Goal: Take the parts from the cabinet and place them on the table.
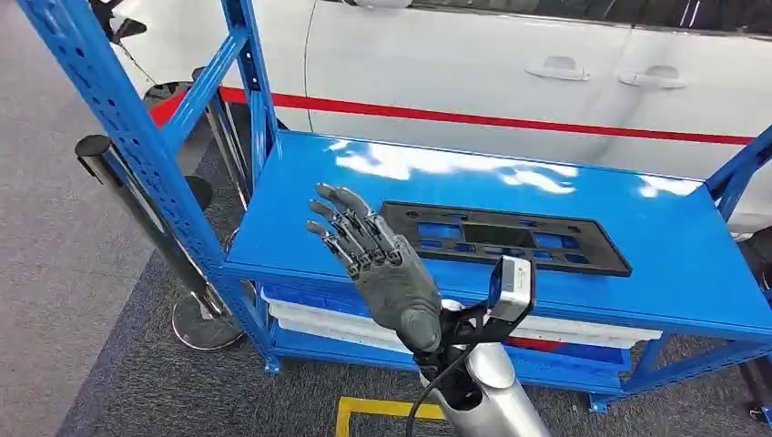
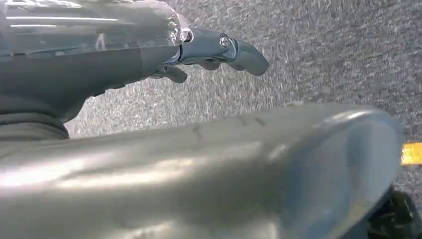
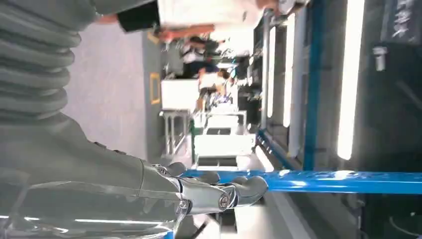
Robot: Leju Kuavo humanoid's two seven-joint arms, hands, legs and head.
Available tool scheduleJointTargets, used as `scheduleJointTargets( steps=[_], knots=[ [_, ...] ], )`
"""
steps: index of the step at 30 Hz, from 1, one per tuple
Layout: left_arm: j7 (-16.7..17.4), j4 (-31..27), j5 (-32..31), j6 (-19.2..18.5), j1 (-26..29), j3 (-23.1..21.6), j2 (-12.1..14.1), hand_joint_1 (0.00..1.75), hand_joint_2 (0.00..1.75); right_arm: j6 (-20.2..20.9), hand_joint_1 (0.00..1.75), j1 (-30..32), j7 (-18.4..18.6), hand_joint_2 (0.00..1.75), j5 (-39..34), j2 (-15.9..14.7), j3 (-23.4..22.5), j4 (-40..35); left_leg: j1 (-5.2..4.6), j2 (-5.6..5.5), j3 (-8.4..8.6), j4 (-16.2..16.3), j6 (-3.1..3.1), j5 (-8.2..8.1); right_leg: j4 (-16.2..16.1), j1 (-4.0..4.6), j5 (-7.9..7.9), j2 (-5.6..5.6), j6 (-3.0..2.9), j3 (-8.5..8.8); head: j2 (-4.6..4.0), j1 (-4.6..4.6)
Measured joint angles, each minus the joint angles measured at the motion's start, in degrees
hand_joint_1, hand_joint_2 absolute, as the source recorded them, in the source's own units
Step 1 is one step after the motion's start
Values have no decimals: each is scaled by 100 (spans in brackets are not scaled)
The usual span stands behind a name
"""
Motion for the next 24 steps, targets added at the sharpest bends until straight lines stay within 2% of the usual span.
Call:
scheduleJointTargets(
  steps=[1, 2, 3, 4, 5, 6, 7, 8, 9, 10, 12, 13, 14, 15, 17, 18, 19, 20, 22, 23, 24],
  knots=[
    [-2, 0, 0, 2, 4, -4, 0, 0, 0, -85, 0, 7, -22, 175, 122, -28, 2, 24, -39, 8, -2, 0, 29, -1, 442, 40, -180, 2, -33, -221, 0, 0],
    [-2, 0, 2, 2, 8, -11, 0, 0, 0, -149, 0, 20, -37, 175, 212, -55, 4, 48, -82, 10, -3, 0, 52, -9, 731, 73, -246, 2, -73, -375, 0, -2],
    [-2, 0, 2, 0, 11, -15, 0, 0, 0, -265, 0, 34, -63, 175, 357, -83, 6, 74, -119, 10, -1, 0, 73, -10, 798, 106, -206, 2, -112, -424, 0, -2],
    [-2, 0, 7, 2, 13, -17, 0, 0, 0, -418, 0, 51, -98, 175, 584, -103, 15, 96, -165, 3, 4, 0, 92, -16, 665, 154, -69, 3, -185, -378, 0, 0],
    [-2, 0, 11, 2, 15, -17, 7, 0, 0, -500, 0, 58, -111, 175, 718, -113, 28, 109, -210, -3, 9, 0, 105, -18, 366, 207, 116, 5, -267, -242, 0, -2],
    [-4, 2, 11, 2, 15, -17, 9, 0, 0, -546, 0, 54, -118, 175, 778, -120, 42, 109, -268, -10, 17, -5, 122, -17, -169, 307, 384, 12, -412, 17, 0, 0],
    [-4, 0, 13, 2, 15, -17, -4, 0, 0, -619, 0, 44, -129, 175, 872, -120, 48, 107, -282, -9, 25, -14, 140, -16, -619, 392, 470, 7, -576, 212, 0, -7],
    [-7, 2, 15, 0, 16, -22, -23, 0, 0, -711, 0, 49, -131, 175, 986, -120, 52, 109, -287, 3, 31, -67, 136, -6, -594, 389, 415, -62, -614, 226, 0, -52],
    [-7, 2, 20, 2, 17, -20, -17, 0, 0, -877, 0, 45, -138, 175, 1220, -120, 68, 105, -265, 7, 31, -72, 124, 2, -734, 416, 482, -63, -654, 251, 0, 0],
    [-11, 2, 20, -4, 10, -26, -18, 0, 0, -1064, 0, 43, -140, 175, 1492, -125, 83, 107, -233, 20, 31, -104, 91, 19, -751, 444, 491, -30, -664, 255, 0, 26],
    [-13, 2, 17, -22, 12, -33, -35, 0, 0, -1594, 0, 45, -98, 175, 2255, -142, 138, 107, -237, 33, 98, -215, 32, 58, -886, 460, 543, -15, -705, 314, 0, 26],
    [-13, 2, 17, -15, 14, -35, -31, 0, 0, -1846, 0, 50, -61, 175, 2636, -144, 170, 113, -263, 36, 118, -202, 31, 26, -1115, 337, 659, -29, -625, 451, 0, 26],
    [-17, 2, 17, -15, 18, -35, -28, 0, 0, -1985, 0, 31, -39, 175, 2864, -153, 206, 120, -256, 28, 77, -76, 3, -58, -1210, 353, 691, -50, -545, 515, 0, 26],
    [-24, 4, 17, -7, 12, -35, -22, 0, 0, -2169, 0, 6, 13, 175, 3159, -155, 258, 140, -247, 25, -110, 318, -24, -294, -1238, 333, 701, -53, -531, 534, 0, 22],
    [-31, 4, 17, -13, 17, -42, -11, 0, 0, -2591, 0, 3, 83, 175, 3827, -188, 360, 235, -210, 28, -514, 1129, -85, -643, -1208, 328, 683, -55, -480, 523, 0, 22],
    [-31, 4, 15, -26, 28, -46, -7, 0, 0, -2785, 0, 4, 112, 175, 4125, -214, 409, 291, -191, 29, -643, 1360, -116, -675, -1182, 326, 668, -55, -463, 514, 0, 20],
    [-31, 4, 11, -35, 34, -52, -7, 0, 0, -2960, 0, 4, 127, 175, 4405, -238, 459, 341, -178, 30, -640, 1329, -141, -588, -1154, 317, 650, -52, -437, 509, 0, 22],
    [-31, 4, 4, -35, 33, -59, -4, 0, 0, -3093, 0, 2, 131, 175, 4588, -260, 501, 378, -159, 31, -494, 994, -170, -341, -1110, 301, 620, -45, -404, 504, 0, 20],
    [-28, 4, 0, -39, 24, -72, 4, 0, 0, -3347, 0, -17, 204, 175, 4988, -288, 582, 435, -117, 38, -6, 27, -215, 128, -979, 273, 537, -36, -325, 489, 0, 20],
    [-26, 4, -2, -48, 18, -79, 4, 0, 0, -3463, 0, -32, 243, 175, 5168, -299, 612, 461, -124, 30, 42, -66, -179, -2, -931, 266, 506, -37, -294, 462, 0, 22],
    [-20, 4, -2, -52, 9, -87, 4, 0, 0, -3628, 0, -75, 309, 175, 5419, -319, 658, 509, -135, 10, 37, -138, -82, 45, -814, 335, 455, -25, -251, 410, 0, 28]
  ],
)
